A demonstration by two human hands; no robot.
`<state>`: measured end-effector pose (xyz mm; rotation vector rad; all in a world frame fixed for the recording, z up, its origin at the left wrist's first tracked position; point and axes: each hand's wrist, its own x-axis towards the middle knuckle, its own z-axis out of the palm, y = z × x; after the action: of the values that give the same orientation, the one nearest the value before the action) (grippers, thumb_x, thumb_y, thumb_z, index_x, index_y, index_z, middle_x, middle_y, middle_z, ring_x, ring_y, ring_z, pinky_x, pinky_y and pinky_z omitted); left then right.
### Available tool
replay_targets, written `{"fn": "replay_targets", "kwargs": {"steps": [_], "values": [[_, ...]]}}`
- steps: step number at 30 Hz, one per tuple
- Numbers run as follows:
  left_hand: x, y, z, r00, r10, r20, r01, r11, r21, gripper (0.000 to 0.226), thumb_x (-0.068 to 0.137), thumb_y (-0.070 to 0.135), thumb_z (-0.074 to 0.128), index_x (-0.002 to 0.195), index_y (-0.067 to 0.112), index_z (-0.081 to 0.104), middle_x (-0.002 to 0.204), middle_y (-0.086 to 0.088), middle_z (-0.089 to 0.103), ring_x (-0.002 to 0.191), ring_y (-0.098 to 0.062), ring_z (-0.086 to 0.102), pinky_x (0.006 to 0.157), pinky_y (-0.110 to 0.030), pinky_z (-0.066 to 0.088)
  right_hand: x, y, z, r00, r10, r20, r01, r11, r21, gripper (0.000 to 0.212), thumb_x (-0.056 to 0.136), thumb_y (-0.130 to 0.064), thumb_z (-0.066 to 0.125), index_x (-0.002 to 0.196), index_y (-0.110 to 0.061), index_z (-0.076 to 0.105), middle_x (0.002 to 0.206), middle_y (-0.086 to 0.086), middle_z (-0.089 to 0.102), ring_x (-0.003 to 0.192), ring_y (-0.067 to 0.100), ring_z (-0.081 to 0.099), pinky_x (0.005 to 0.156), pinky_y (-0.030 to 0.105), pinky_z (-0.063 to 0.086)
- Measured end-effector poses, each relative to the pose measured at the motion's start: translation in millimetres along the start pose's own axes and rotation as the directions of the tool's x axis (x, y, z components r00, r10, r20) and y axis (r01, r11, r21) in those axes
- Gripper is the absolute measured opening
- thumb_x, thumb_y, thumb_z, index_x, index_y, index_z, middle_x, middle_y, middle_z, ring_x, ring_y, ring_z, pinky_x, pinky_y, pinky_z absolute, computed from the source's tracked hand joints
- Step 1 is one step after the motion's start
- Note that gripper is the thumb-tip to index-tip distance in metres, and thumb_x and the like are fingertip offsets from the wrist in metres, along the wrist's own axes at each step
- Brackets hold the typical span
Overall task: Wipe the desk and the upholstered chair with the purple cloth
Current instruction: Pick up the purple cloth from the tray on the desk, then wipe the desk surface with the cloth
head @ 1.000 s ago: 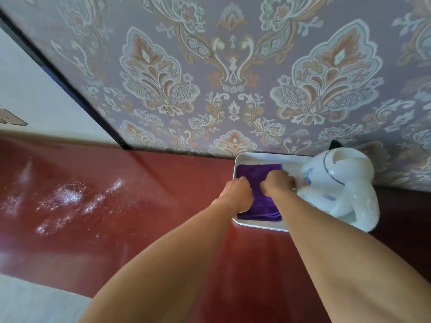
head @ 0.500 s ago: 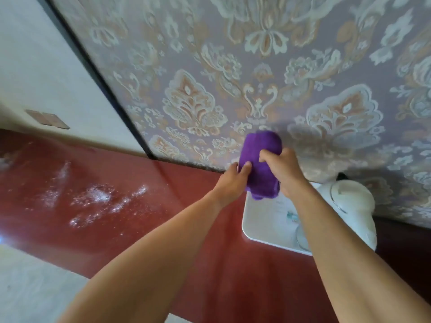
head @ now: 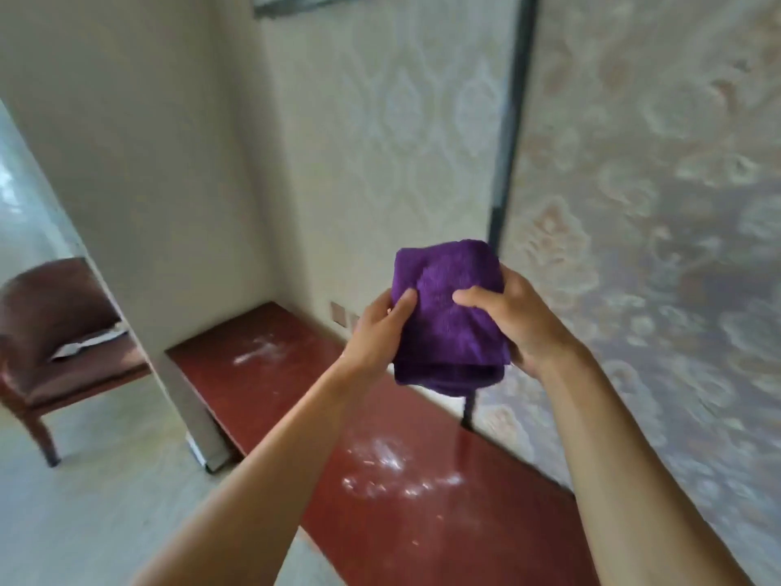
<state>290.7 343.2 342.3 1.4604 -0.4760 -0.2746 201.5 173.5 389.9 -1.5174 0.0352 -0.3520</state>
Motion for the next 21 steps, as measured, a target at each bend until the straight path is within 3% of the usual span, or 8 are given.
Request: {"fn": "replay_targets", "kwargs": {"steps": [4,10,16,21], "values": [[-3.0,22.7,-147.8,0.97,0.15,-0.189,-0.116,0.977,0.18,0.037,0.091,0.057,0.05,0.114,0.032,0.065,0.109,0.005,0.074,0.103,-0.015,0.07,0.097,-0.047,0.055,50.4,9.5,146.4,0.994,-0.083,0.075,0.085,0.996,-0.031,0.032,0.091,-0.003,0.072,0.121,-0.012,0.067,0.114,0.012,0.076,0.103,0.028,0.075,0.084,0.038,0.063],[20.3,41.8,-341.5,0.914,0.223,-0.339,-0.108,0.939,0.327,0.029,0.101,0.049,0.043,0.106,0.027,0.06,0.104,0.009,0.07,0.099,-0.011,0.065,0.1,-0.046,0.05,134.5,37.0,337.2,0.992,-0.114,0.055,0.115,0.993,-0.009,0.032,0.092,-0.013,0.076,0.122,-0.013,0.067,0.115,0.009,0.076,0.105,0.025,0.075,0.091,0.043,0.061],[68.4,20.6,-483.9,0.914,0.227,-0.337,-0.108,0.935,0.338,0.025,0.101,0.049,0.044,0.108,0.031,0.059,0.104,0.01,0.069,0.101,-0.01,0.065,0.097,-0.042,0.052,220.4,87.7,459.5,0.998,-0.026,0.059,0.023,0.999,0.048,0.039,0.087,-0.036,0.078,0.118,-0.015,0.07,0.115,0.01,0.077,0.106,0.03,0.075,0.096,0.054,0.058],[138.2,-18.8,-574.6,0.938,0.21,-0.276,-0.11,0.935,0.336,0.021,0.101,0.047,0.047,0.104,0.031,0.061,0.093,0.018,0.067,0.086,0.001,0.062,0.082,-0.024,0.052,303.7,158.3,524.0,0.995,0.1,0.02,-0.102,0.979,0.179,0.039,0.089,-0.04,0.076,0.12,-0.017,0.071,0.115,0.01,0.077,0.105,0.029,0.075,0.091,0.047,0.061]]}}
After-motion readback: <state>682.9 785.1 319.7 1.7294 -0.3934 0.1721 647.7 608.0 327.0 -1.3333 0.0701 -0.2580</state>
